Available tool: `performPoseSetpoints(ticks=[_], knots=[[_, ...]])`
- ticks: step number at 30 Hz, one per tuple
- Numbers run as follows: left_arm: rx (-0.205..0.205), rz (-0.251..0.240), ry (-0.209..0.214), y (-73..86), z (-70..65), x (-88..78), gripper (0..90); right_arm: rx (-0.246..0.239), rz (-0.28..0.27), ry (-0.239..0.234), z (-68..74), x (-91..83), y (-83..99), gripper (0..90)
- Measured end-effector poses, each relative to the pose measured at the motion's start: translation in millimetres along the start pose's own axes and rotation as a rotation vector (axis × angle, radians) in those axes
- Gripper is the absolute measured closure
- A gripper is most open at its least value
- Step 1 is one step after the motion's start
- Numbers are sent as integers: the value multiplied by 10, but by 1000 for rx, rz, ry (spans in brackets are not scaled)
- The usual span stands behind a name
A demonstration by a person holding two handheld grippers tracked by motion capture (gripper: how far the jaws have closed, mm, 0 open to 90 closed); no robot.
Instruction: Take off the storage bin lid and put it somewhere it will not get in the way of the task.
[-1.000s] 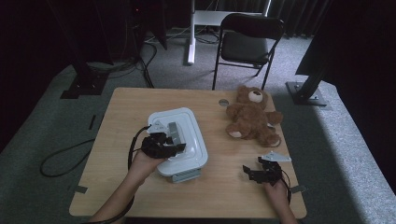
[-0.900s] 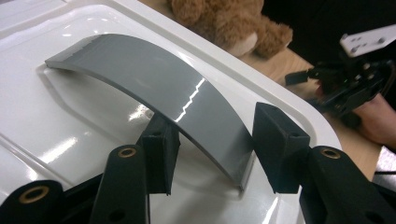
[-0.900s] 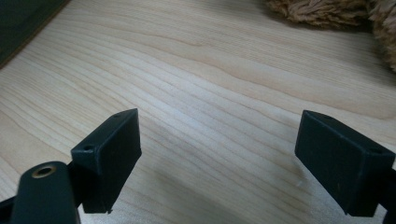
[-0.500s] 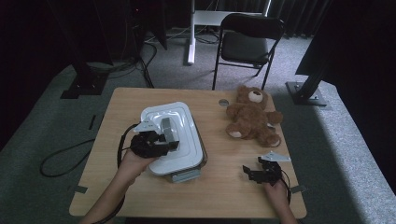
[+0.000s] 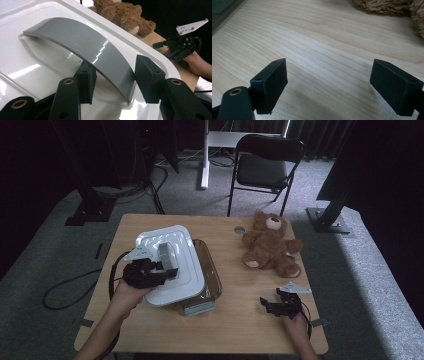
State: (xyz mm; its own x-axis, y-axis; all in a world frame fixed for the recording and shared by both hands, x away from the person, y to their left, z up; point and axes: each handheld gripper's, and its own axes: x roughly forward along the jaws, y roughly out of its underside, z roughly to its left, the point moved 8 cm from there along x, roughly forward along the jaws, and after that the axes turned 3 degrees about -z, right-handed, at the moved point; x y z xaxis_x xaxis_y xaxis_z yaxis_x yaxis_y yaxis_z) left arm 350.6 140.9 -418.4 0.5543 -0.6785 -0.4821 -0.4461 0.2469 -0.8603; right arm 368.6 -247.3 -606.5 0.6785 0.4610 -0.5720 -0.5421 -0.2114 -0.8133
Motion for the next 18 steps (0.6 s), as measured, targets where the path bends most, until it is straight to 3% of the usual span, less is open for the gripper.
performPoseSetpoints(ticks=[6,18], knots=[[-3,-2,-10,36,51,-80,537,1,1,0,-1,2,1,137],[-16,-20,-65,167,303,-501,543,5,3,3,-7,5,2,137]])
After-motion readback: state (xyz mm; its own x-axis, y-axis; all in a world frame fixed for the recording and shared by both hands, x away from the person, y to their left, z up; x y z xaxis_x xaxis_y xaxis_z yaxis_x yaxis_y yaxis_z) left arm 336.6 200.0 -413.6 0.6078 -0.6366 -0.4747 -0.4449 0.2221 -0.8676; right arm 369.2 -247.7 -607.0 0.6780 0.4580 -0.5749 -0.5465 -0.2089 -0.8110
